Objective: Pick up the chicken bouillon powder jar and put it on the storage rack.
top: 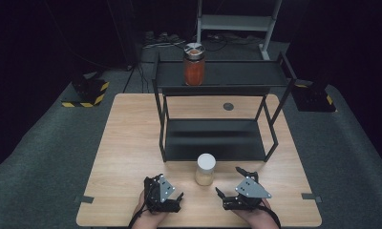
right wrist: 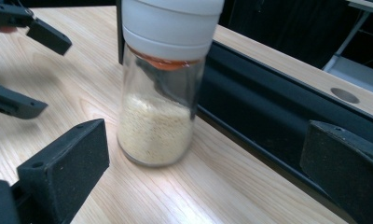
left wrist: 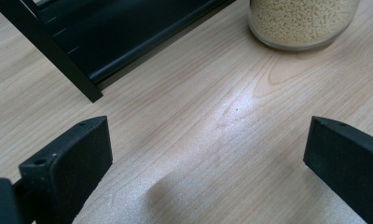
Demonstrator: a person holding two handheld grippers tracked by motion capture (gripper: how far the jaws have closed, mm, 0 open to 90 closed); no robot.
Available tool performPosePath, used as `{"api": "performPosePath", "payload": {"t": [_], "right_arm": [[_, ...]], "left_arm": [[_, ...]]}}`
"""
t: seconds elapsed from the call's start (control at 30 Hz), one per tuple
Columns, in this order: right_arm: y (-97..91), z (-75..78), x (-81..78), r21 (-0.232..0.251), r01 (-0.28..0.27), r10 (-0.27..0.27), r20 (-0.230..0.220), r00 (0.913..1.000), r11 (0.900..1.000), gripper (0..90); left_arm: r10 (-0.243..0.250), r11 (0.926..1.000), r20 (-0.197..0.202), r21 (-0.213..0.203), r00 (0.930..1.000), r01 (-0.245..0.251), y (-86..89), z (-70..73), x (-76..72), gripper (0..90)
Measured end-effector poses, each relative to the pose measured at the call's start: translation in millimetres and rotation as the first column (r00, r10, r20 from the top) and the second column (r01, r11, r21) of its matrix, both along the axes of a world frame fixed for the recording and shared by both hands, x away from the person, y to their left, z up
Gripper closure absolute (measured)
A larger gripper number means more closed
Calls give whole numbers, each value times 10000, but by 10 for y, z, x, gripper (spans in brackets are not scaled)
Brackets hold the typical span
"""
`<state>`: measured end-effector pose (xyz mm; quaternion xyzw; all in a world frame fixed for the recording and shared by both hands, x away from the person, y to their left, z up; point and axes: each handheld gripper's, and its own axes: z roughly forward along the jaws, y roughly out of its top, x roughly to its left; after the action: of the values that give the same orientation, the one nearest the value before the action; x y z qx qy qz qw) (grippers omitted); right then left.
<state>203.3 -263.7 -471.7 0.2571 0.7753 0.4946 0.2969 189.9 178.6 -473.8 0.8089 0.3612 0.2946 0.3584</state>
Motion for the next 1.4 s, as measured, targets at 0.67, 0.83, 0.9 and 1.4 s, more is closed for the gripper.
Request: {"api": "performPosePath", "payload": {"t": [0.67,0.83,0.9,1.4], "right_arm": [[356,37,169,649,-204,204,5,9998,9977,0],[411,8,251,1060,-405,419,-112,9991,9935,0],[420,-2,272,1215,-470,487,-108,9988,9915,0],[450,-114,432,1883,-547,632,-391,9972,9806,254]], "left_arm": [[-283,9996,21,-37,9996,283,26,-6,4,12],[-331,9994,19,-101,9995,331,43,-8,5,13],[-338,9994,29,-102,9994,338,45,-8,4,13],[-370,9992,62,-119,9993,371,51,-12,-1,13]]}}
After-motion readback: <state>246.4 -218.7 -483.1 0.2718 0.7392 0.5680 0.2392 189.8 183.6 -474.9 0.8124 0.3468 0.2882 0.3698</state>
